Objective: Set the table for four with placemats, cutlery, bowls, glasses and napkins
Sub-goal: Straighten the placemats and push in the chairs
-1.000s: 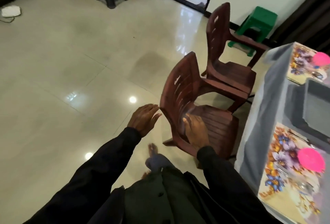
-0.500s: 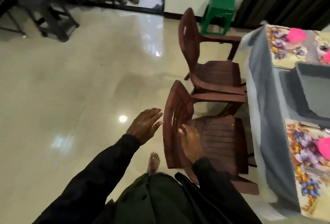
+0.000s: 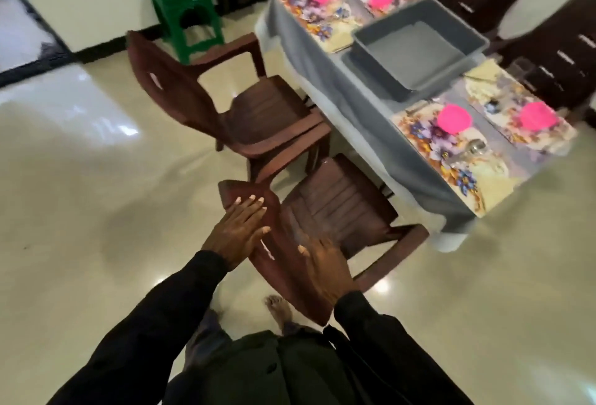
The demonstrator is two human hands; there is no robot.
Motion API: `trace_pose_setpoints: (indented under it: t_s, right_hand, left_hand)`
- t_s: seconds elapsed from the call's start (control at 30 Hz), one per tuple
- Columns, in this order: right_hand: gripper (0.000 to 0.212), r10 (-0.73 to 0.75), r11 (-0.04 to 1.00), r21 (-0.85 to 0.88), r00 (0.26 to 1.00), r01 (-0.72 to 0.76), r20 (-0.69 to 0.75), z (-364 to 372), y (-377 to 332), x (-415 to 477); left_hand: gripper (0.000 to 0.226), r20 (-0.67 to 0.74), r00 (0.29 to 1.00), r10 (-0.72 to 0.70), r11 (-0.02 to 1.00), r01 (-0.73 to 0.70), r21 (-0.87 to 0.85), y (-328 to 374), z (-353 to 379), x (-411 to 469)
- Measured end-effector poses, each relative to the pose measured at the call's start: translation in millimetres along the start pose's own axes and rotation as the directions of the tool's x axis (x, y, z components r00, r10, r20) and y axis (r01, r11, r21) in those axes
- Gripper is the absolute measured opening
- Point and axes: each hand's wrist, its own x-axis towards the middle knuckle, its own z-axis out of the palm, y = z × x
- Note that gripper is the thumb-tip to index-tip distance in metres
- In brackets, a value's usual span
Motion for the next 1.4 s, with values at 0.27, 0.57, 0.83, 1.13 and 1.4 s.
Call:
trace_pose_setpoints:
  t_s: [0.27,0.57,0.83,1.13,1.4]
  right_hand:
    - [0.053,0.329,0.943,0.017,0.928,-0.331,-0.173,41,-79,-58]
    - [0.066,0.593,0.785,-0.008,0.755,-0.619,-0.281,91,-137,-74]
    - [0.068,0.637,0.725,-0.052,0.697,-0.687,-0.329,118,-163,-84]
    - [0.068,0.636,0.713,-0.100,0.700,-0.694,-0.326,98,-142,-81]
    - [0.078,0.639,0.712,-0.132,0.714,-0.690,-0.287,84,-119,-88]
  left_hand:
    - [0.063,0.194,0.913,0.359,0.932,-0.363,-0.014,-53,13,-2]
    - [0.066,0.293,0.786,0.544,0.834,-0.546,-0.085,-82,0,1]
    - [0.065,0.335,0.741,0.583,0.803,-0.587,-0.100,-98,-3,-16]
    - [0.072,0.461,0.734,0.498,0.842,-0.537,-0.054,-72,-1,5]
    - [0.074,0.453,0.740,0.497,0.852,-0.515,-0.093,-46,5,11]
